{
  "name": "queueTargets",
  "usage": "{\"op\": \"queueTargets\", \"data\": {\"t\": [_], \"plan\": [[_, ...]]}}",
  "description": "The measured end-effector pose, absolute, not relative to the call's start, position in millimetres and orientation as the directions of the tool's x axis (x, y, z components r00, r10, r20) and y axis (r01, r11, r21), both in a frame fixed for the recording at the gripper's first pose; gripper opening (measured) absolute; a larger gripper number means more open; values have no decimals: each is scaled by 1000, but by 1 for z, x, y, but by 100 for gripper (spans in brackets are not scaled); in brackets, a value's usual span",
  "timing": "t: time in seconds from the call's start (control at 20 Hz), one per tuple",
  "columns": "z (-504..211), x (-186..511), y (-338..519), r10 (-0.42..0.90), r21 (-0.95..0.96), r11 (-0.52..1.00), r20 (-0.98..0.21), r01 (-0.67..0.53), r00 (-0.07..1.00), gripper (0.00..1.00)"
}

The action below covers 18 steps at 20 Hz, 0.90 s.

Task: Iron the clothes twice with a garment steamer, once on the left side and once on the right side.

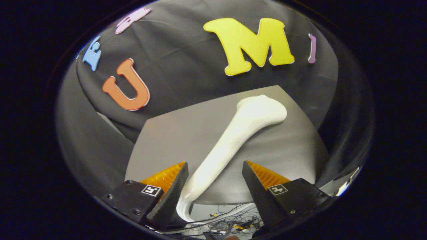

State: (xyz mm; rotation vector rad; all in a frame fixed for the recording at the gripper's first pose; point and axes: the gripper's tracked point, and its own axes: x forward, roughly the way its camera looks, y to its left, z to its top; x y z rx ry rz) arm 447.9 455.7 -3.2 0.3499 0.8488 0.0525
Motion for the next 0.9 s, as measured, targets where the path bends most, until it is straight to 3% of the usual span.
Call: {"op": "queueTargets", "data": {"t": [0.45, 0.6, 0.9], "plan": [[-19, 466, 469, 86, 168, 984, -751, 63, 655, 94], [-18, 466, 470, 69, 127, 991, -746, 39, 662, 81], [-16, 477, 485, 174, 192, 980, -718, -49, 674, 63]]}}
